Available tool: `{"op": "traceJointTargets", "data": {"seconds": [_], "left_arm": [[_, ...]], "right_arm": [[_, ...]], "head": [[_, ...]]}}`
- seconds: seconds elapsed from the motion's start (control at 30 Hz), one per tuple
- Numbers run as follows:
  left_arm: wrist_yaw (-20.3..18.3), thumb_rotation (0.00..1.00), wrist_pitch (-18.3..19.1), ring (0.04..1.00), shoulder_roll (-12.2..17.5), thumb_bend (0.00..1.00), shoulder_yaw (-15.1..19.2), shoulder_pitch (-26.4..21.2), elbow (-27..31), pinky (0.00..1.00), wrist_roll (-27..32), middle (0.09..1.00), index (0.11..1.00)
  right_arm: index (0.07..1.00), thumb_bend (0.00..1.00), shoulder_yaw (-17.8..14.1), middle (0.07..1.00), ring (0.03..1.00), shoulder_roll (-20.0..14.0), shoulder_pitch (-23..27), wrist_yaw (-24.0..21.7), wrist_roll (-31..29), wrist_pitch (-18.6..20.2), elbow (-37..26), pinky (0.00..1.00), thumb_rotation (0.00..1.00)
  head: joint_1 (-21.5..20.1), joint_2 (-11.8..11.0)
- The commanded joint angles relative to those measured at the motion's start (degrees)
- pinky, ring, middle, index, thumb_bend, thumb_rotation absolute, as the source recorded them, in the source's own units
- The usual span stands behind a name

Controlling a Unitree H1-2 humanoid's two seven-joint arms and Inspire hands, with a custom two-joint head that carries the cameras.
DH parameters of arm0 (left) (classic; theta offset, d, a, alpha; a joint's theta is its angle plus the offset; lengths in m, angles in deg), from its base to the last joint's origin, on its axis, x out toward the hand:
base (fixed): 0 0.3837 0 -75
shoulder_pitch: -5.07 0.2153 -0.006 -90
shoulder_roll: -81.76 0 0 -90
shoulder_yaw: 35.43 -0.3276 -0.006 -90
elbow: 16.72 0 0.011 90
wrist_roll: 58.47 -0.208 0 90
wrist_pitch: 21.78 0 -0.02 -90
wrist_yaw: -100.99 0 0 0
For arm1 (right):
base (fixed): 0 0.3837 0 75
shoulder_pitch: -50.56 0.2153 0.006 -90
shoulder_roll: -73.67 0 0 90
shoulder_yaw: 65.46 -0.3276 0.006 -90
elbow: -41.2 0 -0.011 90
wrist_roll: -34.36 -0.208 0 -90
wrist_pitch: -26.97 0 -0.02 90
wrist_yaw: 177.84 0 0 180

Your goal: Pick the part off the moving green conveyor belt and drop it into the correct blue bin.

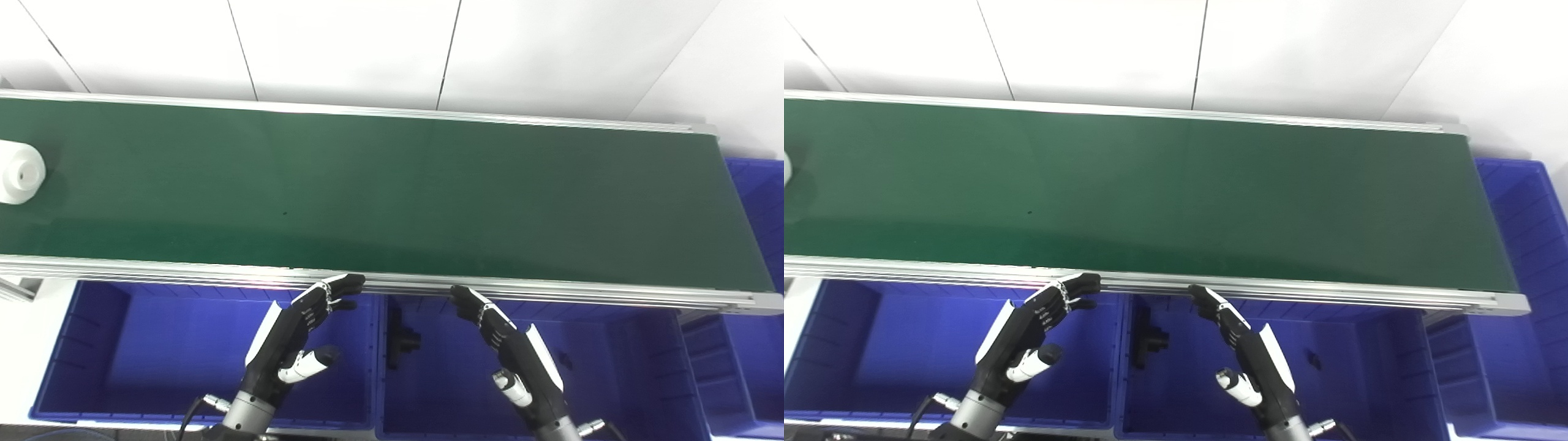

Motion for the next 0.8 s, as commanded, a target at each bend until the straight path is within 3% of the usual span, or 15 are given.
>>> {"op": "traceJointTargets", "data": {"seconds": [0.0, 0.77], "left_arm": [[-0.8, 0.78, -2.0, 0.817, -0.3, 0.88, 0.3, 0.2, 1.2, 0.75, 0.5, 0.826, 0.766], [-3.5, 0.76, -2.0, 0.818, -1.5, 0.86, 1.8, 0.6, 1.2, 0.74, 1.3, 0.826, 0.766]], "right_arm": [[0.876, 0.94, -0.2, 0.906, 0.906, 0.5, 0.4, -0.8, -1.2, -2.4, -0.9, 0.89, 0.94], [0.883, 0.94, -0.5, 0.91, 0.91, 0.5, 0.4, -1.2, -0.9, -2.4, -0.6, 0.89, 0.95]], "head": [[0.0, 0.1], [0.1, 0.1]]}}
